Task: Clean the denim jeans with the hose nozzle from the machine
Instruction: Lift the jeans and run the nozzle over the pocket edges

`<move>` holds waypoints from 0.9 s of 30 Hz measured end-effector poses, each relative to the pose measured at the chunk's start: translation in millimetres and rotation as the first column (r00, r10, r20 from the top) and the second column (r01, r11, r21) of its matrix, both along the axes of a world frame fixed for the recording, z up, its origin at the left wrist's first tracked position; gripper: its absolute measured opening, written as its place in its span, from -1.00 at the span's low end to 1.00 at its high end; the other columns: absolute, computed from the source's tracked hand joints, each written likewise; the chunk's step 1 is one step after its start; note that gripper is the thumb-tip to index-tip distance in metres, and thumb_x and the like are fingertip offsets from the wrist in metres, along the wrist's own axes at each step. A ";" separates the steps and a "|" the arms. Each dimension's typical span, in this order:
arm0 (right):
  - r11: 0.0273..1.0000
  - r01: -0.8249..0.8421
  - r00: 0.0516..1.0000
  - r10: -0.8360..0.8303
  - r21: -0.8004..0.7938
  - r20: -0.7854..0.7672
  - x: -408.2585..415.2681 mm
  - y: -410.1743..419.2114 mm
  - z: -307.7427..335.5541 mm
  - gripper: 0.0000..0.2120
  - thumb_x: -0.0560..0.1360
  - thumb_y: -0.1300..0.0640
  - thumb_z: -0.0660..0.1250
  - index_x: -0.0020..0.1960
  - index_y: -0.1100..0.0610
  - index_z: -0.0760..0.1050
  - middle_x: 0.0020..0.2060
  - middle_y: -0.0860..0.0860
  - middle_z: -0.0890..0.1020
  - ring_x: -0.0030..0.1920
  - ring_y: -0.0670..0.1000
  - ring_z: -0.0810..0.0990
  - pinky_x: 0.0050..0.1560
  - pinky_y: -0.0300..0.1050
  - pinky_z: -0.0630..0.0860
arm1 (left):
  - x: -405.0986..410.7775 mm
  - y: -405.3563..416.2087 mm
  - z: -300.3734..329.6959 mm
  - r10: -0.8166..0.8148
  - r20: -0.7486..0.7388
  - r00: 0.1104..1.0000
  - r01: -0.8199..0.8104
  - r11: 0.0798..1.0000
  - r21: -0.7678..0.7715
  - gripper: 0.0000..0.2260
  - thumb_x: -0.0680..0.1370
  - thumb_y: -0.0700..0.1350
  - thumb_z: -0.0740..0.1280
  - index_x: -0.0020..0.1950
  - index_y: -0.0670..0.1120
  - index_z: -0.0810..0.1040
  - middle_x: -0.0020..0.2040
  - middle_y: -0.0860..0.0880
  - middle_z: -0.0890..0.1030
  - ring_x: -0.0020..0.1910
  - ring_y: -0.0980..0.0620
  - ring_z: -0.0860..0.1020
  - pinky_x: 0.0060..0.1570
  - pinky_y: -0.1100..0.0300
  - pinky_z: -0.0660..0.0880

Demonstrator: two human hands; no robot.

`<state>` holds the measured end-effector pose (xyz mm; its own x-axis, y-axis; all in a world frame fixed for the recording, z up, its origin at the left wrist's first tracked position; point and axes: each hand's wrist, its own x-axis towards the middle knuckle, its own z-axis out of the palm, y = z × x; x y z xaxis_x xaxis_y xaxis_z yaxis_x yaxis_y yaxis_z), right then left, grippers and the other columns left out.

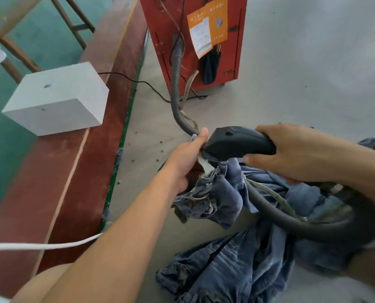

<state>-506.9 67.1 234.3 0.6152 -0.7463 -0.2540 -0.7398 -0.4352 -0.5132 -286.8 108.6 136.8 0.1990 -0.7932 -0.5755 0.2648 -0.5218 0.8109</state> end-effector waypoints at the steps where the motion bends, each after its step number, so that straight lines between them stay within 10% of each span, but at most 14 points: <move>1: 1.000 -0.004 1.000 0.004 -0.026 -0.024 -3.5 -0.1 1.6 -0.80 0.49 -0.21 0.35 -0.12 -0.11 0.45 -0.36 -0.42 0.57 -0.46 -0.26 0.57 -0.54 -0.35 0.35 | 2.8 -1.0 2.2 0.004 -0.030 1.000 -0.004 1.000 0.000 -0.46 0.60 0.27 0.33 0.25 -0.18 0.63 0.27 -0.31 0.63 0.27 -0.24 0.60 0.45 -0.24 0.39; 6: 0.997 -0.061 0.992 0.055 -0.055 -0.110 -11.9 -0.3 4.0 -0.77 0.41 -0.27 0.34 -0.15 -0.13 0.48 -0.37 -0.07 0.61 -0.44 -0.29 0.57 -0.52 -0.34 0.39 | 5.3 -1.4 3.7 -0.046 -0.037 0.998 0.047 0.999 0.027 -0.40 0.62 0.26 0.32 0.37 -0.24 0.57 0.24 -0.27 0.66 0.27 -0.29 0.62 0.42 -0.23 0.44; 13: 0.984 0.125 0.991 -0.119 -0.123 0.056 -4.2 -9.2 5.5 -0.77 0.46 -0.22 0.33 -0.10 -0.07 0.45 -0.44 -0.08 0.62 -0.55 -0.09 0.56 -0.56 -0.27 0.37 | 4.9 0.9 4.6 -0.052 -0.015 0.999 0.053 0.998 0.046 -0.52 0.59 0.29 0.34 0.20 -0.10 0.67 0.11 -0.21 0.68 0.04 -0.18 0.58 0.08 -0.07 0.48; 19: 0.997 -0.018 0.993 0.009 -0.072 -0.120 -0.6 3.6 -1.8 -0.81 0.48 -0.22 0.36 -0.14 -0.12 0.46 -0.41 -0.06 0.59 -0.39 -0.32 0.55 -0.47 -0.26 0.34 | 8.0 -0.8 -2.8 -0.020 -0.117 0.993 0.021 1.000 0.005 -0.41 0.63 0.29 0.24 0.40 -0.16 0.56 0.24 -0.24 0.67 0.28 -0.25 0.62 0.36 -0.15 0.50; 27: 0.930 0.344 0.890 -0.366 0.128 0.271 -4.6 -7.5 3.3 -0.73 0.55 -0.18 0.38 -0.02 0.02 0.48 -0.49 0.06 0.64 -0.56 0.04 0.58 -0.49 -0.06 0.51 | 13.9 3.9 -1.8 0.132 -0.332 0.934 -0.114 0.991 0.075 -0.32 0.53 0.38 0.30 0.29 -0.19 0.65 0.21 -0.24 0.68 0.17 -0.24 0.68 0.19 -0.15 0.62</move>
<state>-511.5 59.6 237.5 0.3668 -0.9145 -0.1710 -0.6549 -0.1232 -0.7456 -272.9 112.5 135.0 0.0808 -0.7408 -0.6669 0.5815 -0.5083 0.6352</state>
